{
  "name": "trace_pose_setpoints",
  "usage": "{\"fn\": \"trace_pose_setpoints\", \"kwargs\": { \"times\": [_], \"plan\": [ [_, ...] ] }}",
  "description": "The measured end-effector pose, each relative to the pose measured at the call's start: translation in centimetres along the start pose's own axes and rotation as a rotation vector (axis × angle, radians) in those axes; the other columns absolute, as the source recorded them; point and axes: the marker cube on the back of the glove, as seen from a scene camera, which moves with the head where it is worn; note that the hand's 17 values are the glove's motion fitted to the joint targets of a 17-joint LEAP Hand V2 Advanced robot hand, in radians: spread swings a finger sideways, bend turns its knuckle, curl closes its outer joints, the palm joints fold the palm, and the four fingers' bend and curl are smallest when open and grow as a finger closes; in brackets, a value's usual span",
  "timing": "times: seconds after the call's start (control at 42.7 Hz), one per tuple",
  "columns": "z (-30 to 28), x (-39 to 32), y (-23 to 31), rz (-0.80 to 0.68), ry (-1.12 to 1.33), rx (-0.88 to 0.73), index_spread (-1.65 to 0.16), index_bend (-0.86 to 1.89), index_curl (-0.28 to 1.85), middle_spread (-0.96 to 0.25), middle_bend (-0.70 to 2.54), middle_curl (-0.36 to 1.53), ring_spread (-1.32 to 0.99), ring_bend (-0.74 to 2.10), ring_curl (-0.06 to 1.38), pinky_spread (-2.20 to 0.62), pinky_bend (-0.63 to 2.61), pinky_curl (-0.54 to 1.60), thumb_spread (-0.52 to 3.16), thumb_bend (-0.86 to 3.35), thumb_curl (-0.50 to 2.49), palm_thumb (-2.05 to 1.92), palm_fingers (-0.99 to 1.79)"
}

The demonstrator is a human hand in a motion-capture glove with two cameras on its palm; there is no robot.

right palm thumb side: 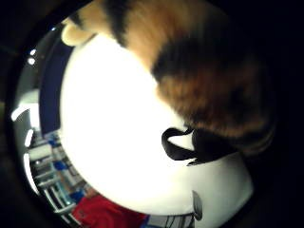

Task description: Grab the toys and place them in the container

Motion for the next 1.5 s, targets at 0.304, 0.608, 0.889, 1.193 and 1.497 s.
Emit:
{"fn": "trace_pose_setpoints", "kwargs": {
  "times": [0.304,0.608,0.889,1.193,1.497],
  "plan": [
    [-1.6,0.3,-0.4,0.066,-0.094,0.025,-0.44,0.35,0.18,-0.39,0.62,0.47,-0.39,1.16,0.47,-0.39,1.19,0.38,1.25,0.17,0.54,0.54,1.09],
    [-12.1,-5.3,-3.4,0.002,-0.124,0.114,-0.41,0.4,0.26,-0.42,0.66,0.54,-0.4,1.16,0.5,-0.4,1.15,0.41,1.02,0.12,0.68,0.58,1.09],
    [-23.0,-18.0,-9.0,-0.202,-0.091,0.205,-0.41,0.38,0.3,-0.44,0.64,0.59,-0.41,1.14,0.51,-0.41,1.14,0.43,0.89,0.09,0.78,0.59,1.06],
    [-27.2,-35.5,-12.9,-0.396,-0.159,0.191,-0.41,0.3,0.34,-0.45,0.58,0.62,-0.42,1.11,0.51,-0.41,1.13,0.44,0.84,0.06,0.86,0.59,1.0],
    [-24.4,-41.3,-13.6,-0.353,-0.147,0.141,-0.43,0.18,0.37,-0.48,0.5,0.65,-0.42,1.07,0.5,-0.42,1.1,0.43,0.86,0.03,0.9,0.58,0.94]
  ]
}}
